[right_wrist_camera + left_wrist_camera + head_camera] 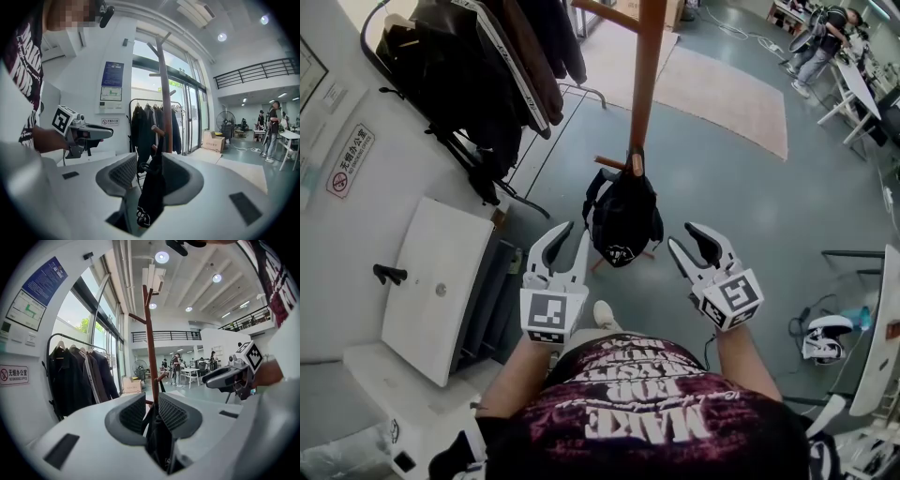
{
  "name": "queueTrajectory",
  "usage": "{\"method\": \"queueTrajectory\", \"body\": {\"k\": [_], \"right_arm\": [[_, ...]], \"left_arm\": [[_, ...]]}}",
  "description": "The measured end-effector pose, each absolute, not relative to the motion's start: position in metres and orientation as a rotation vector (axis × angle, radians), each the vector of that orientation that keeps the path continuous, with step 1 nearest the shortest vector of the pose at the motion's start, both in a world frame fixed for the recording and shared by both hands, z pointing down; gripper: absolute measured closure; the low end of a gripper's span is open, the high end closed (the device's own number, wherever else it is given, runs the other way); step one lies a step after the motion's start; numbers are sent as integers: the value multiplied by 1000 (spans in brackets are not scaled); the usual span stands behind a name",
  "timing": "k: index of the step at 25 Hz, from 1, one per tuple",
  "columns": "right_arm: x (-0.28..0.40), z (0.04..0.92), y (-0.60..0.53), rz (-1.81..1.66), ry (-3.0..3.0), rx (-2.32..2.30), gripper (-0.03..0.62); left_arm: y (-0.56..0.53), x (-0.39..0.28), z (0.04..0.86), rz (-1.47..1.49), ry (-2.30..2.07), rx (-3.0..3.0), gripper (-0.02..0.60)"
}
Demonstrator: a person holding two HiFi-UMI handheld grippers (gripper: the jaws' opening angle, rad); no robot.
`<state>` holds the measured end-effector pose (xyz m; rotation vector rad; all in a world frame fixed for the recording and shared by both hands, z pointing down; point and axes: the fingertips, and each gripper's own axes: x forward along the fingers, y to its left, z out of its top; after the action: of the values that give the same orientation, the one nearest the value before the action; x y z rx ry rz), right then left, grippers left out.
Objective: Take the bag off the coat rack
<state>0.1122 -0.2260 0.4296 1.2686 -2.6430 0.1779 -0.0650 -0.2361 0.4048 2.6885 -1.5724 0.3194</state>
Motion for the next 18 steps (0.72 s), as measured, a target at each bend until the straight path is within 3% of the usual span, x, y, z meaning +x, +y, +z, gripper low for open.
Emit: {"method": "queueTrajectory", "body": {"k": [18], "right_arm": [[72,427,-265,169,-2563,1318,419]], "left_arm": [[-294,-96,400,236,-1482,2757,502]]}}
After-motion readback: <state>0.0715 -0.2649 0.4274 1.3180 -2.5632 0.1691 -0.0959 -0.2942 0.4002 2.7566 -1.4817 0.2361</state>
